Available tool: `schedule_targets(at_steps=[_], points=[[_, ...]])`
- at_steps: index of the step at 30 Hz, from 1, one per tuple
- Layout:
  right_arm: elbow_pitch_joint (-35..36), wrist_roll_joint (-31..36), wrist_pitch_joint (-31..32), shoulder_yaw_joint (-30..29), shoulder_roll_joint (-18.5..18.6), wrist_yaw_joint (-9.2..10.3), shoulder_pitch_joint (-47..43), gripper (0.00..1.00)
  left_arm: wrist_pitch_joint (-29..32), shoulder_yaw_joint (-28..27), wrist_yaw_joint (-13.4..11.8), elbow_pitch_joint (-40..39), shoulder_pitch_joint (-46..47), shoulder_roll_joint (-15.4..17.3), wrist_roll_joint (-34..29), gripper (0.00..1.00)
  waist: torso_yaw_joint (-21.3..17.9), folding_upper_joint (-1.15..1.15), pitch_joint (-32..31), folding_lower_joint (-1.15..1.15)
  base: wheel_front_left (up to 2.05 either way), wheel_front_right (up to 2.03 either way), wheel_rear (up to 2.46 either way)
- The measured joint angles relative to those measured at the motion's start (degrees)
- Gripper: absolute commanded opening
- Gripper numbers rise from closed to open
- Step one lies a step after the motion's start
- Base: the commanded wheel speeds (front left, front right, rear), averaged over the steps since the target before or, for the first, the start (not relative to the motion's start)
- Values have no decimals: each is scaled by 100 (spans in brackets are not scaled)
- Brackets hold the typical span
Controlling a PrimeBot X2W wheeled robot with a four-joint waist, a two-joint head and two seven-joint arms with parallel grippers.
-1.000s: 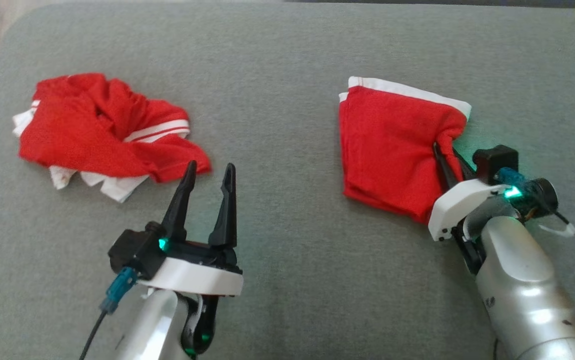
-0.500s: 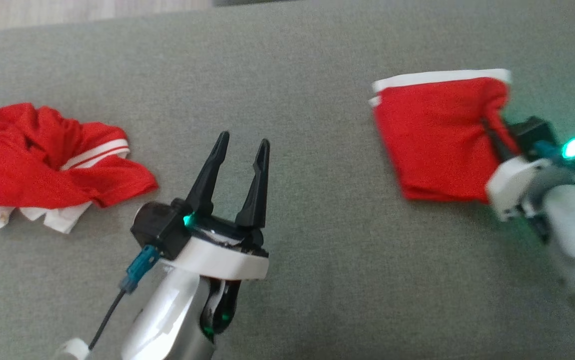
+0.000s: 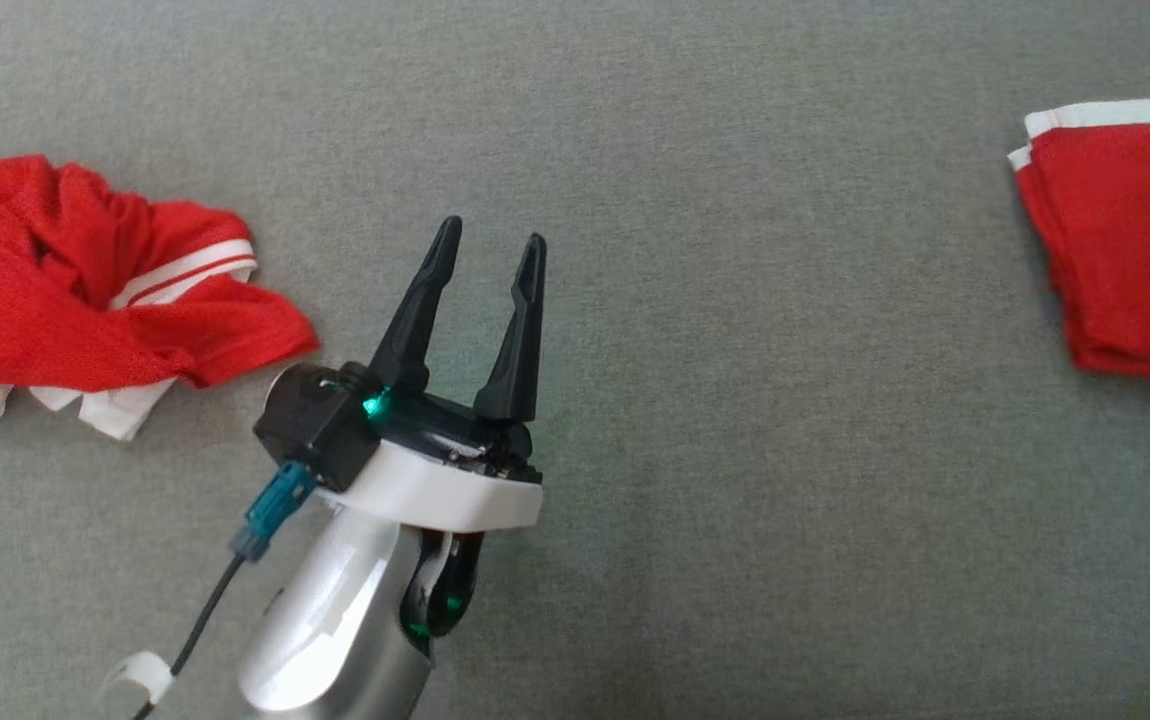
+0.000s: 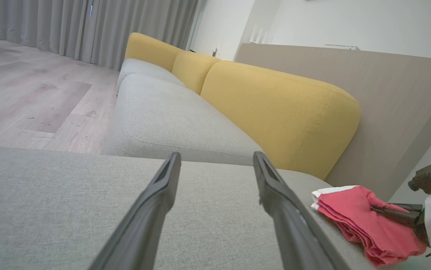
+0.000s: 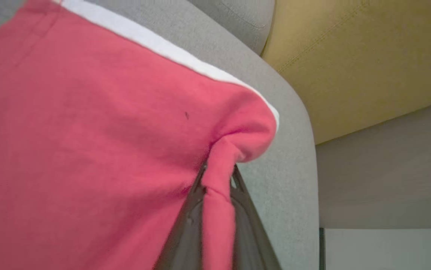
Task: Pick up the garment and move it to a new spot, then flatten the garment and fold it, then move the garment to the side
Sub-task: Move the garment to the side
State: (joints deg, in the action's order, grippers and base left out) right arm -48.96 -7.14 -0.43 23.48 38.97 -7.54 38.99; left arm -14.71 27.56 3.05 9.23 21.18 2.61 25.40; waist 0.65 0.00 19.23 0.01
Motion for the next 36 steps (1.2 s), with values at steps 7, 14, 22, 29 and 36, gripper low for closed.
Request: schedule_targets(at_steps=[7,14,22,29,36], points=[[11,-8,98,-187,241,0,179,0,0,-118,51,-2,46,-1,-4,100,110,0,117,0,0,0,0],[-87,266,75,-644,245,0,192,100,0,-180,56,2,93,-2,-21,100,160,0,128,0,0,0,0],[11,606,-104,-1272,-141,1,210,100,0,-433,91,77,59,-5,-52,100,139,0,-129,-1,0,0,0],[867,721,-216,-1699,-925,0,90,100,0,-858,91,82,-289,-12,-159,100,107,0,-616,-1,0,0,0],[2309,588,-252,-2198,-1959,0,-531,100,0,-1288,104,103,-836,-9,-278,100,52,0,-1215,-2,0,0,0]])
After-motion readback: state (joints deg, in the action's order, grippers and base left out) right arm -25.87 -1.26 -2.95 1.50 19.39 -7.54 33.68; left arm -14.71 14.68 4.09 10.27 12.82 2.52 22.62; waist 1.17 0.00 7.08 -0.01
